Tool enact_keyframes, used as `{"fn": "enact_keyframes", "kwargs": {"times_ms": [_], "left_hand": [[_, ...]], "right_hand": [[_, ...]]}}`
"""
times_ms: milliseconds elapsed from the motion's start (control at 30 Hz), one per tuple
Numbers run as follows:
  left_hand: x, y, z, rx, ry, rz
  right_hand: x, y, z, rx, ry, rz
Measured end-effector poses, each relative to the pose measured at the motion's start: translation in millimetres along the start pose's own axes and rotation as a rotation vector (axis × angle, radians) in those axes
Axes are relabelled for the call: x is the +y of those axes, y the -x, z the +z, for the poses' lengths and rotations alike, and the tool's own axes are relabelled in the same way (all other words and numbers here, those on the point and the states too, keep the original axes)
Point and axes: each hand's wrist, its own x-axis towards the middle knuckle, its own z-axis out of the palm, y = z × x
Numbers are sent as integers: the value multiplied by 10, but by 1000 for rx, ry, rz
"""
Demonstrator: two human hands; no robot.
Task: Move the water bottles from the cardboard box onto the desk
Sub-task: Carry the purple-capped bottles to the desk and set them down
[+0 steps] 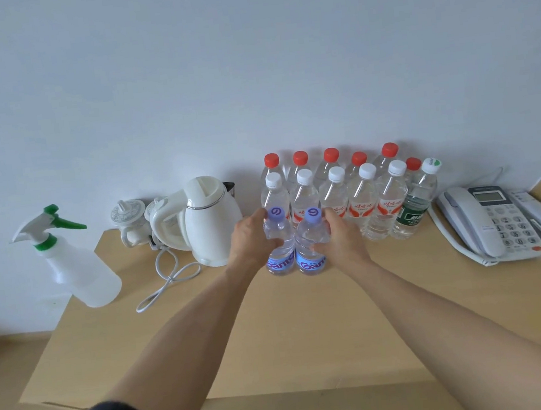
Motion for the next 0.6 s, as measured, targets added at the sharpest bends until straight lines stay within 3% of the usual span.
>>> {"fn": "enact_keyframes", "kwargs": {"times_ms": [600], "left_hand": [[10,22,-10,-29,-15,-25]], "right_hand": [[-15,-53,108,102,-34,-21]]}}
